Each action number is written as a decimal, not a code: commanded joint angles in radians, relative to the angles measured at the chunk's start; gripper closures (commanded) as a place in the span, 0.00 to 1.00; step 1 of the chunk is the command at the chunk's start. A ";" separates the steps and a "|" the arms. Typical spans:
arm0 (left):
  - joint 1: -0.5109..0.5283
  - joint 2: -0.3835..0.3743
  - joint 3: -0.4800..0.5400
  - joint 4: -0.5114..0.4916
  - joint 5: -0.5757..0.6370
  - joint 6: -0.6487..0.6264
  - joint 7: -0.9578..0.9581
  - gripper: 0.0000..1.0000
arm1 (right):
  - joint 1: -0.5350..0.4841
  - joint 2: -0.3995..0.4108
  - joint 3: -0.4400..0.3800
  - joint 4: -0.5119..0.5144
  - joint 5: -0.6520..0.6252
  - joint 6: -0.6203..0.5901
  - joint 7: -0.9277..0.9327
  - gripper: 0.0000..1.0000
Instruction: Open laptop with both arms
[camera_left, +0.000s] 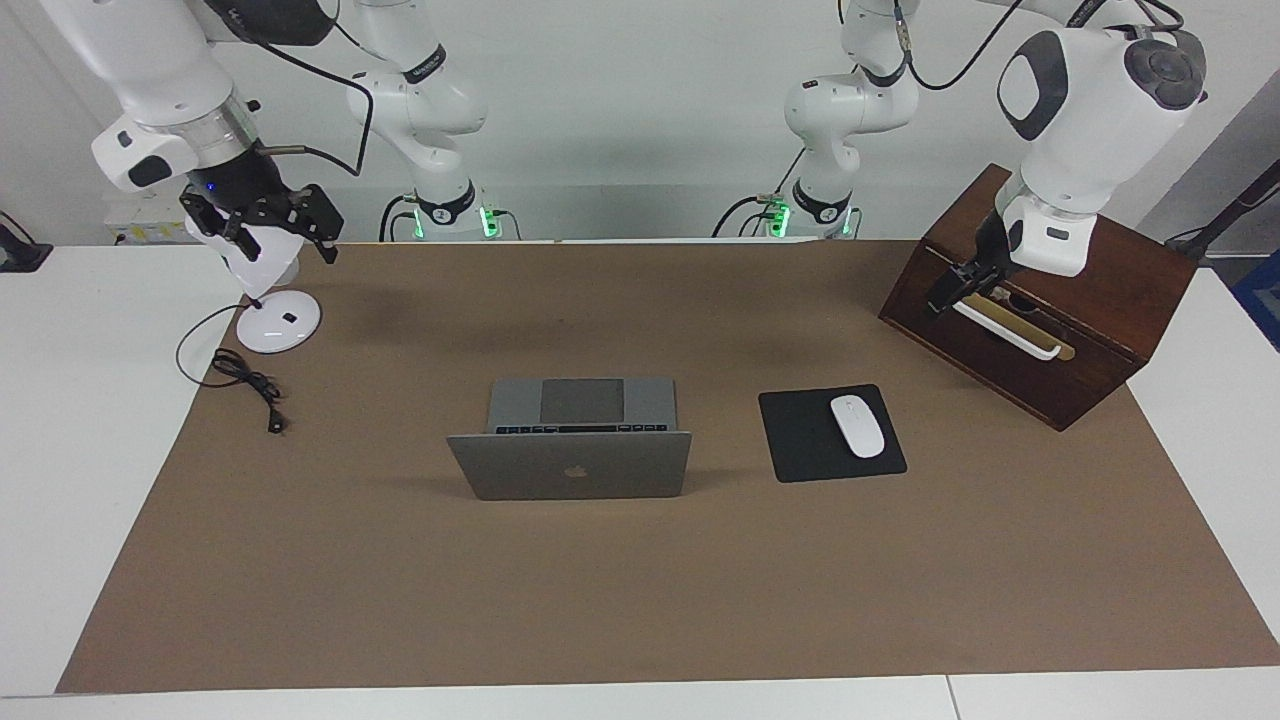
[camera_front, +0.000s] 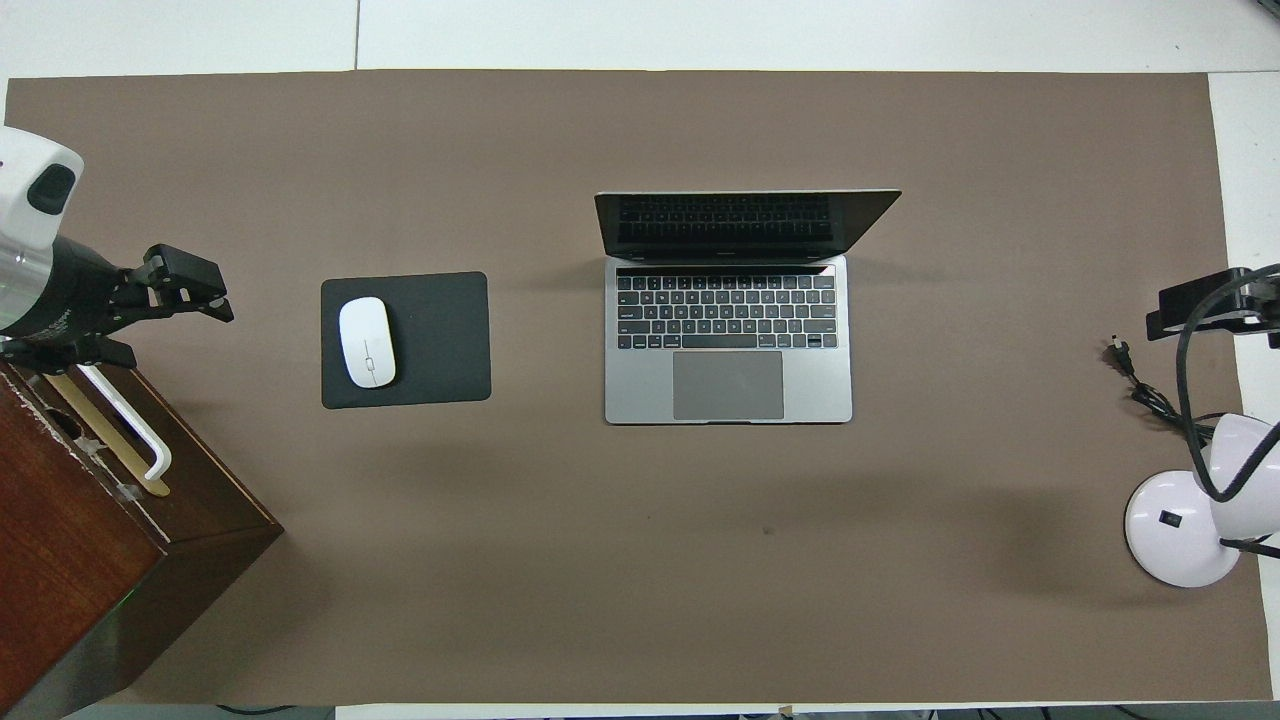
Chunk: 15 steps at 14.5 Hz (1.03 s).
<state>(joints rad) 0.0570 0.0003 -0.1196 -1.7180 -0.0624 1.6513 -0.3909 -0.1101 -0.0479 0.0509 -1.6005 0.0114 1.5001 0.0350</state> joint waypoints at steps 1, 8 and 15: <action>-0.009 -0.019 0.005 0.044 0.018 -0.031 0.063 0.00 | -0.020 -0.024 0.014 -0.025 -0.025 -0.006 -0.030 0.00; -0.111 -0.026 0.106 0.057 0.038 -0.062 0.135 0.00 | -0.026 -0.024 0.020 -0.024 -0.025 0.002 -0.029 0.00; -0.105 -0.039 0.089 0.052 0.038 -0.079 0.138 0.00 | -0.028 -0.024 0.020 -0.024 -0.022 0.006 -0.030 0.00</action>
<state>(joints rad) -0.0377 -0.0163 -0.0363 -1.6537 -0.0438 1.5885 -0.2687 -0.1120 -0.0498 0.0509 -1.6006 0.0098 1.4993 0.0350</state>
